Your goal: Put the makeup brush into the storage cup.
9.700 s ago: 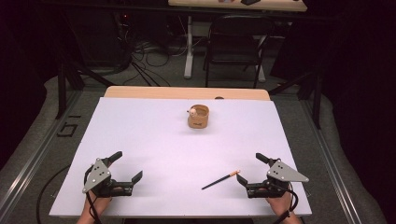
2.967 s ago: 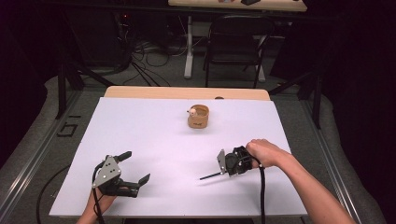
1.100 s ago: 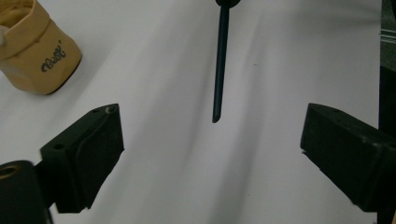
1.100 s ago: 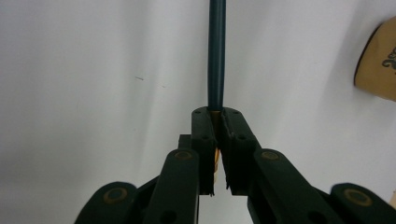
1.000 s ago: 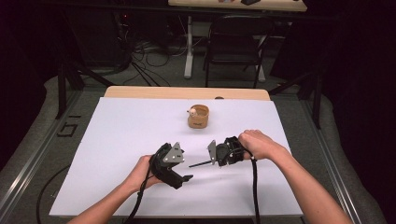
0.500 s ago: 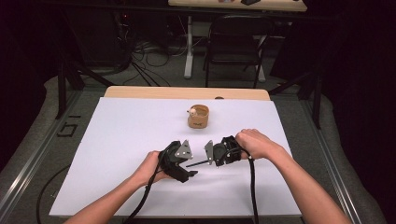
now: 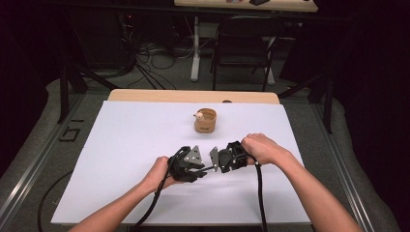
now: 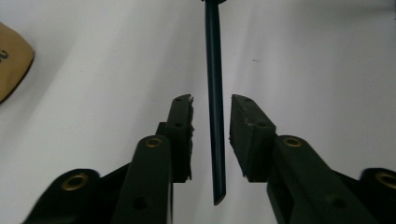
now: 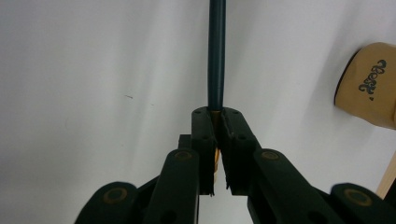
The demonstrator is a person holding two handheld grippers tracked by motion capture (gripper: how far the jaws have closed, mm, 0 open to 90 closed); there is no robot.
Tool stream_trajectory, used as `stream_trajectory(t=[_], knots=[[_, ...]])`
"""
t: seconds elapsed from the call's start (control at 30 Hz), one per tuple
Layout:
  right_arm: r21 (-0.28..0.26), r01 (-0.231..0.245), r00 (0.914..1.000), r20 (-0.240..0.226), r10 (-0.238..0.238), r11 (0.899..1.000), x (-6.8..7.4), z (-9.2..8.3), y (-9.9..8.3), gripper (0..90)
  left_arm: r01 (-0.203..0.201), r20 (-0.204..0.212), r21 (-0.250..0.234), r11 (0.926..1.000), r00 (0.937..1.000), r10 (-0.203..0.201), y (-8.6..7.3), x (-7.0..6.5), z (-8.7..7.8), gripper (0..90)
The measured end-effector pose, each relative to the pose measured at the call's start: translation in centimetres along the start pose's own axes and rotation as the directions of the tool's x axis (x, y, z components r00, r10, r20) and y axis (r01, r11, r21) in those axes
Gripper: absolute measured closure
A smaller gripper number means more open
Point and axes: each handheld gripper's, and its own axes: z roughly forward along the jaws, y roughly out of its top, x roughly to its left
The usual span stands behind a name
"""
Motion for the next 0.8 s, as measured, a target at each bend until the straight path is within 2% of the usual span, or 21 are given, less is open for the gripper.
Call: stream_trajectory(t=[0.23, 0.27, 0.3, 0.33, 0.47, 0.53, 0.6, 0.63, 0.67, 0.7, 0.73, 0.8], knots=[[-0.013, -0.007, 0.9999, -0.012, 0.007, 1.0, 0.2, 0.4, -0.2, 84.8, -0.006, 0.013, 0.005, 1.0, 0.9999, 0.006, -0.3, 0.0, 0.6, 82.4], [-0.009, -0.007, 0.9999, -0.01, 0.007, 1.0, 0.2, 0.5, -0.2, 84.8, -0.008, 0.013, 0.007, 0.9999, 0.9999, 0.008, -0.3, -0.1, 0.8, 83.7], [0.022, 0.0, 0.9999, -0.013, 0.0, 1.0, 0.2, 0.3, -0.1, 84.8, -0.008, 0.015, 0.005, 1.0, 0.9999, 0.008, -0.4, -0.2, 0.8, 83.9], [-0.001, -0.002, 0.9999, -0.015, 0.002, 1.0, 0.3, 0.5, -0.2, 84.7, -0.007, 0.012, 0.003, 1.0, 0.9999, 0.007, -0.5, -0.2, 0.9, 84.1], [-0.005, -0.001, 0.9998, -0.018, 0.001, 1.0, 0.5, 0.6, -0.2, 84.4, 0.009, 0.024, -0.009, 0.9999, 0.9997, -0.009, -0.9, -0.3, 1.0, 84.8], [0.0, -0.002, 0.9993, -0.037, 0.002, 1.0, 0.5, 0.5, -0.2, 83.9, 0.015, 0.025, -0.016, 0.9997, 0.9996, -0.015, -1.0, -0.4, 0.9, 85.0], [-0.03, -0.019, 0.9997, -0.015, 0.019, 0.999, 0.6, 0.5, -0.3, 83.1, 0.019, 0.031, -0.025, 0.9995, 0.9993, -0.019, -1.2, -0.4, 0.7, 85.1], [-0.037, -0.025, 0.9995, -0.022, 0.024, 0.999, 0.6, 0.5, -0.4, 80.1, 0.02, 0.037, -0.03, 0.9994, 0.9991, -0.019, -1.3, -0.4, 0.6, 85.1], [-0.045, -0.049, 0.9986, -0.02, 0.048, 0.998, 0.6, 0.4, -0.4, 74.3, 0.023, 0.034, -0.034, 0.9991, 0.9992, -0.022, -1.3, -0.5, 0.6, 85.1], [-0.034, -0.063, 0.9975, -0.034, 0.062, 0.997, 0.5, 0.3, -0.5, 71.8, 0.03, 0.039, -0.038, 0.9988, 0.9988, -0.028, -1.4, -0.6, 0.5, 85.2], [-0.06, -0.058, 0.9981, -0.024, 0.056, 0.997, 0.5, 0.5, -0.6, 65.3, 0.026, 0.04, -0.038, 0.999, 0.9989, -0.024, -1.4, -0.6, 0.4, 85.2], [-0.077, -0.102, 0.9947, -0.018, 0.101, 0.992, 0.5, 0.4, -0.7, 54.6, 0.031, 0.044, -0.048, 0.9984, 0.9986, -0.029, -1.5, -0.8, 0.3, 85.2]])
